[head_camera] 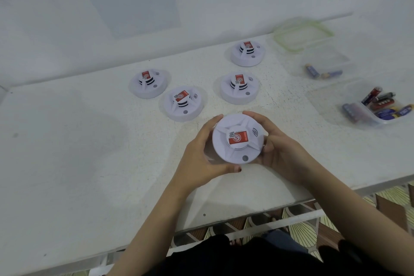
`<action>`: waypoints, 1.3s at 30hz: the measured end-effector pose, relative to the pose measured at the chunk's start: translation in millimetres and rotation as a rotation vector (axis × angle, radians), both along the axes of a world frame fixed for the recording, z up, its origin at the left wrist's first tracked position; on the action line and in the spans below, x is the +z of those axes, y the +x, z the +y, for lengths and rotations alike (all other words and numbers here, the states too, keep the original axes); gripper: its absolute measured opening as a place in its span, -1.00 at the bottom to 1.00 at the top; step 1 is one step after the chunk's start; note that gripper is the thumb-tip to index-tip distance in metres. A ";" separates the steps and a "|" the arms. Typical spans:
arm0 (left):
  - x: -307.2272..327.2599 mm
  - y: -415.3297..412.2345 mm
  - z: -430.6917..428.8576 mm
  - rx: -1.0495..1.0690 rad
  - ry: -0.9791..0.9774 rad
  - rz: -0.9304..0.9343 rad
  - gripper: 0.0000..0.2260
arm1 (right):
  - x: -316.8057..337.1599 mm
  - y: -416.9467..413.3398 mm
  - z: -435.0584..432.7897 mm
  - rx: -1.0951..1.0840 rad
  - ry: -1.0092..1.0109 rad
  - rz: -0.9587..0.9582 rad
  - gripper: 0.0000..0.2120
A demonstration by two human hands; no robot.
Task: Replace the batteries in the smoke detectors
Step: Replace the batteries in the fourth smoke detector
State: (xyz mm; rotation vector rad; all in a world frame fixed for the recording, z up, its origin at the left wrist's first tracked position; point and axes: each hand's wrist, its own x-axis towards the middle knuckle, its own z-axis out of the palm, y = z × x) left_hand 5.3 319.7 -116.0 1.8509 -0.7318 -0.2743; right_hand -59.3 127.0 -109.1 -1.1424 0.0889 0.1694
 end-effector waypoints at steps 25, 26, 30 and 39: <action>0.5 -1.9 -1.5 0.013 0.001 -0.045 -0.20 | 1.5 -1.1 3.1 -0.049 -0.205 -0.073 -0.47; 1.0 -2.6 -1.2 0.019 -0.009 -0.052 -0.21 | 1.9 -1.4 1.4 -0.089 -0.327 -0.118 -0.52; 4.8 -1.4 0.1 0.074 -0.070 -0.056 -0.23 | -1.5 -4.1 -13.5 -0.314 -0.874 -0.333 -0.64; 53.9 72.8 -16.9 0.114 0.049 -0.128 -0.25 | -12.5 26.8 -60.2 -0.451 -1.458 -0.303 -0.69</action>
